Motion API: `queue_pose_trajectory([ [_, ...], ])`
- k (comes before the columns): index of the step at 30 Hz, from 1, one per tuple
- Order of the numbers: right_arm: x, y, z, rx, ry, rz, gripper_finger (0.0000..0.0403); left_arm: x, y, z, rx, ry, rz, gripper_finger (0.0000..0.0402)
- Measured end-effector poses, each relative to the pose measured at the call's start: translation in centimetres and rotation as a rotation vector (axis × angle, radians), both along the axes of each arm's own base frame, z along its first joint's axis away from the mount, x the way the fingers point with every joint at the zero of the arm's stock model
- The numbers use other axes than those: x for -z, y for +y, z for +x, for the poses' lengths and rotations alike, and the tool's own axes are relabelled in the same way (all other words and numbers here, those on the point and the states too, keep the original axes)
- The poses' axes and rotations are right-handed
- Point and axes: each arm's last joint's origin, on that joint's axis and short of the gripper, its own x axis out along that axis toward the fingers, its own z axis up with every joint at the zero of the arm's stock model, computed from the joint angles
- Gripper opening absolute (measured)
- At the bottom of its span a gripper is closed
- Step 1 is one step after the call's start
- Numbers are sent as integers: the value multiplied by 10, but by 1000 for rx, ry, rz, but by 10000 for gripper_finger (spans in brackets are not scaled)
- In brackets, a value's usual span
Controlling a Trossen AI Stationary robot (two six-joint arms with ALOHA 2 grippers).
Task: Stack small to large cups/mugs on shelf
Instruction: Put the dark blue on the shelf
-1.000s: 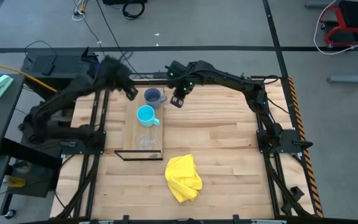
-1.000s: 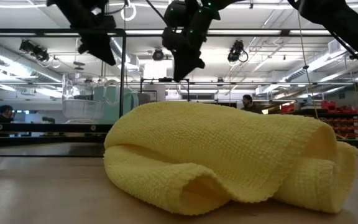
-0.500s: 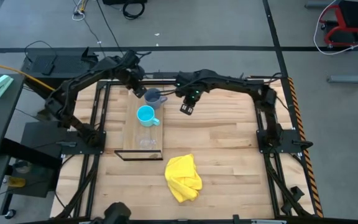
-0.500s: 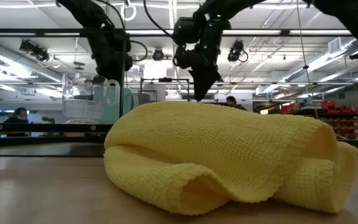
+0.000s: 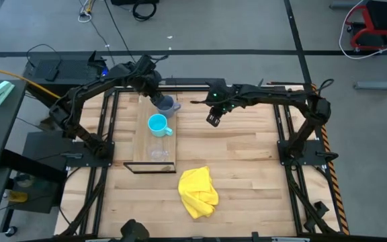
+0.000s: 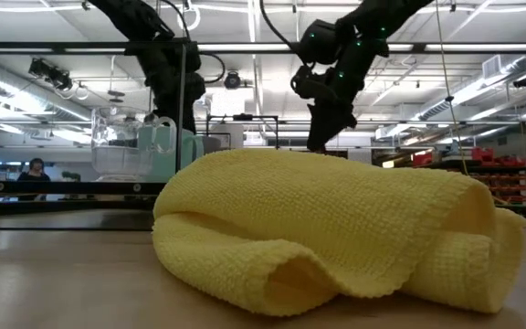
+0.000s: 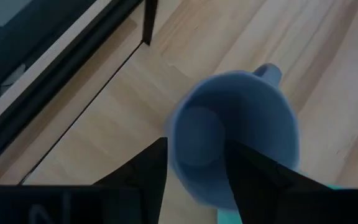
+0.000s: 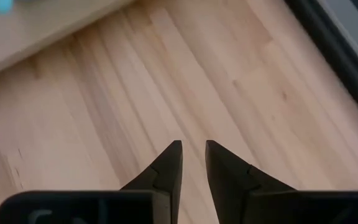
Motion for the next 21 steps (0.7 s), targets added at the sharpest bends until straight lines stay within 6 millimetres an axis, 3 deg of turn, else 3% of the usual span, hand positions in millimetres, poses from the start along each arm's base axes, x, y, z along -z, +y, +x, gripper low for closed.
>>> queue_pose_trajectory([
  [6, 14, 0, 1, -2, -5, 15, 77, 7, -2, 7, -46, 87, 45, 156],
  [16, 11, 0, 5, -25, -52, 11, 77, 29, 8, 13, -61, 146, 10, 145],
  [21, 11, -1, 6, -33, -59, 3, 77, 28, 9, 12, -92, 158, 21, 104],
])
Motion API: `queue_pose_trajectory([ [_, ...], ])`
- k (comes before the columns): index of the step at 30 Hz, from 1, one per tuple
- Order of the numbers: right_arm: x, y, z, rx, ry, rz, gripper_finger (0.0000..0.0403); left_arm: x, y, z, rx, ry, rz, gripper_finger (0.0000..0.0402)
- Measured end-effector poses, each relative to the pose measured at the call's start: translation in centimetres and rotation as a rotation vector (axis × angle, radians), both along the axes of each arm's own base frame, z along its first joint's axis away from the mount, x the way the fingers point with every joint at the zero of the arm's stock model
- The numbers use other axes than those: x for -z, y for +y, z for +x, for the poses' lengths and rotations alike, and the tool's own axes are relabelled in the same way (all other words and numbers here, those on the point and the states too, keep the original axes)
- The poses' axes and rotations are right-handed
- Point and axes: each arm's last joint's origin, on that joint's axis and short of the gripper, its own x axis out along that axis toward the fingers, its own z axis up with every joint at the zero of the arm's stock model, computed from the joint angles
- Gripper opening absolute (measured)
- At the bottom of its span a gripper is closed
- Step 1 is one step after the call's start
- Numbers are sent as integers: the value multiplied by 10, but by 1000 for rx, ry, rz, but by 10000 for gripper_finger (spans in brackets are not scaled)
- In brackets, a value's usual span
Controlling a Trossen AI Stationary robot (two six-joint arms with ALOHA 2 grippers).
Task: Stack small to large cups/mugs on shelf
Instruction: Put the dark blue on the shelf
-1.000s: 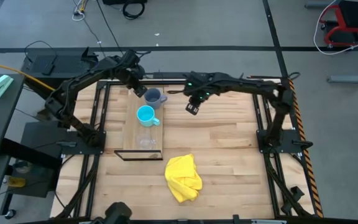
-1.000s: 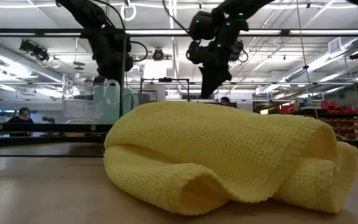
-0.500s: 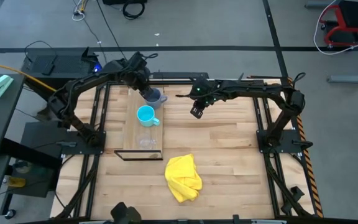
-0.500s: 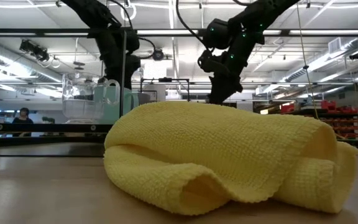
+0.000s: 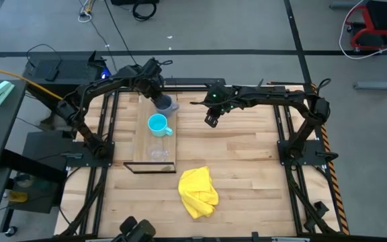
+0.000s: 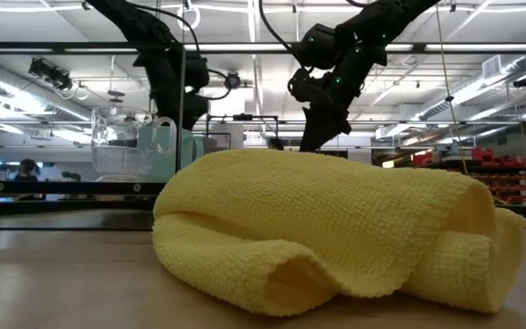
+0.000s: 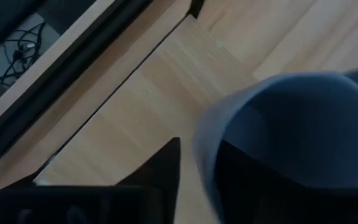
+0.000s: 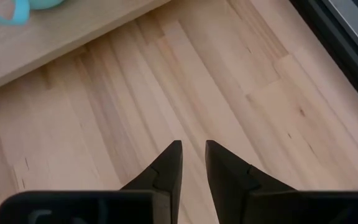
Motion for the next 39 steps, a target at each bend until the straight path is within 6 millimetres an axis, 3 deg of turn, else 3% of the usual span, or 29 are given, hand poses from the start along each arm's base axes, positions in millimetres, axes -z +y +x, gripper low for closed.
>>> queue_pose_trajectory([
  [6, 0, 0, 0, 1, -1, 1, 77, 0, 0, -1, -31, 17, 16, 24],
  [22, 0, 10, 4, -16, -3, 10, 77, -1, -1, -15, -164, 97, -39, 24],
  [33, 0, 15, 6, -23, -4, 14, 77, 0, -2, -16, -142, 118, -34, 31],
  [39, 0, 15, 6, -24, -4, 14, 77, 2, -2, -16, -138, 142, -35, 57],
])
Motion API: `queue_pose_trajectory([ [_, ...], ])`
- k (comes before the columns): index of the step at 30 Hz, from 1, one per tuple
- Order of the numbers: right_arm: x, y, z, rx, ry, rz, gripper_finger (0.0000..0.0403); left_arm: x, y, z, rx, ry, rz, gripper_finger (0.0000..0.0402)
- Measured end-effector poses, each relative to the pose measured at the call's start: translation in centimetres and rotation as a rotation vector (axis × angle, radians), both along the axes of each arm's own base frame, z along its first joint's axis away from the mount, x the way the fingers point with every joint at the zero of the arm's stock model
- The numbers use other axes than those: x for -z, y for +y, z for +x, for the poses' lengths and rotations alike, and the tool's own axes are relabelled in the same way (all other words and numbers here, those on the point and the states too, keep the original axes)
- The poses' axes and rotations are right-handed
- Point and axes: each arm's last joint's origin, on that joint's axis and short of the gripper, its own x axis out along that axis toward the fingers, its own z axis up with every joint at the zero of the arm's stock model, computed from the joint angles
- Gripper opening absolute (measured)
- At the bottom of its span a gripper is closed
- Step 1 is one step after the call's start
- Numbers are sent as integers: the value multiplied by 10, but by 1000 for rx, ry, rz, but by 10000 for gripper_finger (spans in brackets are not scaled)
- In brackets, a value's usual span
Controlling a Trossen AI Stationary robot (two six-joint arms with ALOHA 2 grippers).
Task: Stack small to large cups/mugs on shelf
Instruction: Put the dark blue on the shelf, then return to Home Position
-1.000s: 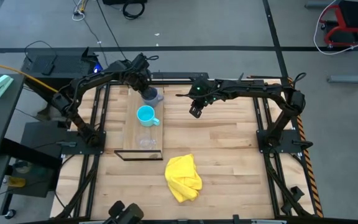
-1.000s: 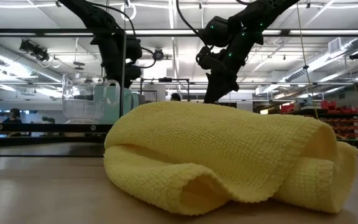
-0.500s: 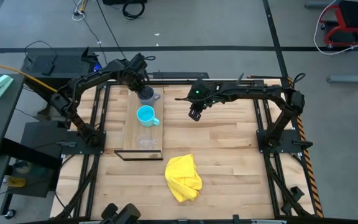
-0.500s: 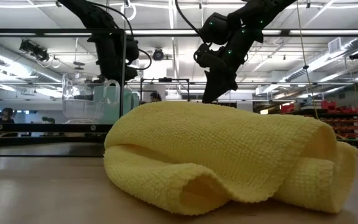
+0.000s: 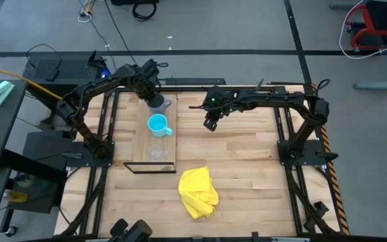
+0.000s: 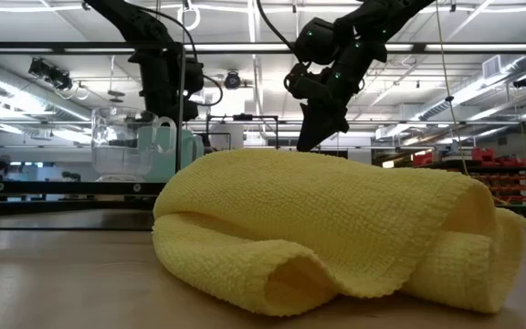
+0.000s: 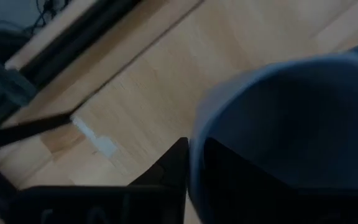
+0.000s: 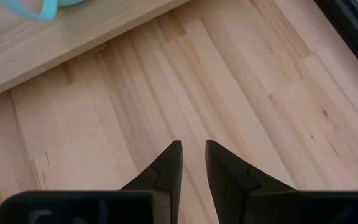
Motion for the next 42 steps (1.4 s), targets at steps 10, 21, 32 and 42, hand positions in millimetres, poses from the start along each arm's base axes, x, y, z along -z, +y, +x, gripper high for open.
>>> queue_pose_trajectory([
  [10, 0, 0, 0, 0, 0, 0, 77, 1, 0, 0, 1, 0, -10, 103],
  [21, 0, 0, 0, 0, 0, 0, 77, -14, -5, -4, 10, -56, 22, 136],
  [32, -4, 2, 0, 12, -26, 66, 77, -55, -29, -24, -3, -135, 87, 158],
  [42, -65, 34, -14, -25, -237, 173, 77, -117, -87, -60, 51, -321, 246, 143],
])
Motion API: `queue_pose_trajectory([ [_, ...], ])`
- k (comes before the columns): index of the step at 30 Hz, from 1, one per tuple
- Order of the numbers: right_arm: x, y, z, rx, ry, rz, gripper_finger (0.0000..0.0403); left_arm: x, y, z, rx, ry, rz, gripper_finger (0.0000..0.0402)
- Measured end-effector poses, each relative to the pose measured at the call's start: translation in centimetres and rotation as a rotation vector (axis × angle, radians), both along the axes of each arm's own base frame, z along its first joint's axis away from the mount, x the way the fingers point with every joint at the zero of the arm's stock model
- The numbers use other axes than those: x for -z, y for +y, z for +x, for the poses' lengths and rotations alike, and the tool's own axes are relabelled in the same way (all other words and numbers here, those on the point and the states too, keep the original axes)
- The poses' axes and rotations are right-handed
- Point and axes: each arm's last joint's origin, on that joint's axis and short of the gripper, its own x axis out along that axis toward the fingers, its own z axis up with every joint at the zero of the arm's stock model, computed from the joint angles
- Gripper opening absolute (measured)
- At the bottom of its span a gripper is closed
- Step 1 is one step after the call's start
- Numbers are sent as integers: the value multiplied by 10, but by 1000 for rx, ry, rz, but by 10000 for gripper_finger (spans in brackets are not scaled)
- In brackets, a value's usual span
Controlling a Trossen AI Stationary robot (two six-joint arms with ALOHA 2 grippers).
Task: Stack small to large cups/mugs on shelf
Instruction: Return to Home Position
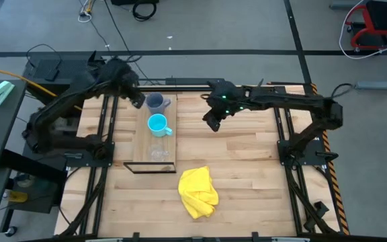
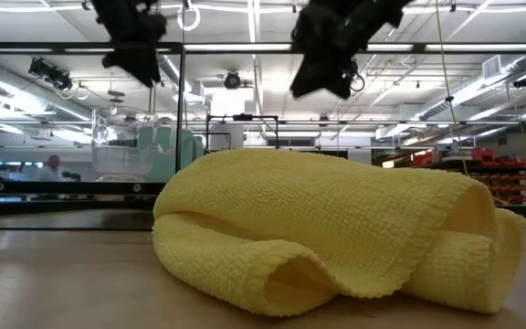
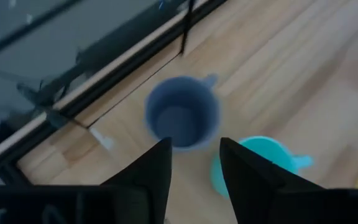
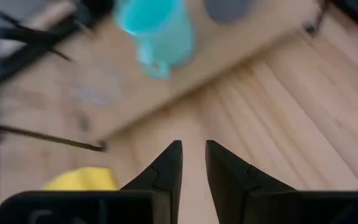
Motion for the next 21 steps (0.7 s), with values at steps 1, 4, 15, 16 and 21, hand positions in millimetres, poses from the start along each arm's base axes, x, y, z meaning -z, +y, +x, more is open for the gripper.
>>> queue_pose_trajectory([
  [1, -9, 6, -4, -14, -30, -9, 77, -6, -7, -4, 10, -24, 21, 142],
  [4, -35, 27, -19, -65, -118, -28, 77, -20, -26, -17, 33, -95, 70, 140],
  [15, -102, 95, -98, -236, -361, 2, 77, -46, -84, -70, 43, -287, 90, 152],
  [16, -104, 101, -103, -256, -385, -6, 77, -46, -88, -74, 45, -293, 85, 153],
  [21, -101, 128, -115, -339, -553, 1, 77, -38, -110, -101, 143, -293, 104, 149],
])
